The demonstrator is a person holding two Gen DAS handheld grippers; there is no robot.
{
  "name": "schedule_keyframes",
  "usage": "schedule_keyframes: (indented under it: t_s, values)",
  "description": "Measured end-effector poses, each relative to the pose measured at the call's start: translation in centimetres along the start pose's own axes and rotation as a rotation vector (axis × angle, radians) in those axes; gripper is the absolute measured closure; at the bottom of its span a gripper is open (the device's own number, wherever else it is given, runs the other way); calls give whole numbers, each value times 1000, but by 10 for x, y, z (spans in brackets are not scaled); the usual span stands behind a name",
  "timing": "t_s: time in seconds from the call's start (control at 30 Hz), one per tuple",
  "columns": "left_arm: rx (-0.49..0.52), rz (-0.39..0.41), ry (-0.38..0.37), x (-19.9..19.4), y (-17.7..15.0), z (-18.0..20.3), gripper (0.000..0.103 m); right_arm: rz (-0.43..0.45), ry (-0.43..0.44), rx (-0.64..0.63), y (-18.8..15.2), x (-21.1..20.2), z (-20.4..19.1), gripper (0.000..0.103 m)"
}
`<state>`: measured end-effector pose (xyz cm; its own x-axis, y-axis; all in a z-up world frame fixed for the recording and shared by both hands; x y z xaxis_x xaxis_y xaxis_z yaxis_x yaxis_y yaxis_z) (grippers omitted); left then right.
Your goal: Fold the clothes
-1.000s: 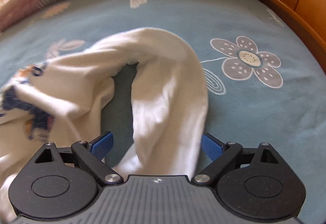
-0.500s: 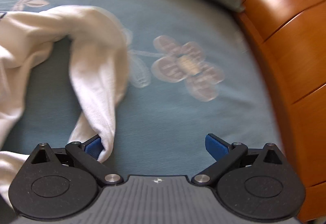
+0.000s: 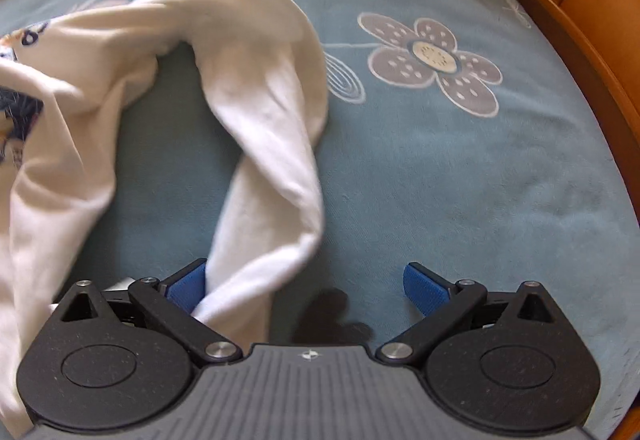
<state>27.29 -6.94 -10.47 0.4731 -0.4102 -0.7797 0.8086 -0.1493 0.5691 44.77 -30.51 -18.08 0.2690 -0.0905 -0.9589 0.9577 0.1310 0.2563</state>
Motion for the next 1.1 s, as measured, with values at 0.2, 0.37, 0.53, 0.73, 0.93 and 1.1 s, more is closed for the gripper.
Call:
schedule_keyframes:
  t_s: [0.2, 0.37, 0.53, 0.73, 0.93, 1.1]
  values:
    - [3, -4, -10, 4, 1, 3, 1, 15, -271, -127, 6, -17, 45, 0]
    - [24, -14, -18, 6, -1, 11, 1, 47, -518, -251, 18, -28, 76, 0]
    - [25, -14, -15, 7, 0, 12, 1, 126, -763, -318, 44, -50, 114, 0]
    - [26, -23, -23, 10, 0, 15, 1, 218, -969, -431, 56, -78, 138, 0]
    - [37, -35, -37, 13, -3, 21, 1, 82, -723, -508, 27, -30, 142, 0]
    - [41, -45, -33, 16, -4, 25, 1, 125, -294, -101, 7, -24, 147, 0]
Point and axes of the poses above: each gripper's, at about its wrist camera, not at the fingertips, and x roughly the way its jaws point, z to its right, y to its top, the point moved 10 cm from there along x, roughly the way its jaws point, and after that the axes turned 9 degrees about -z, right-handed, at the moved point
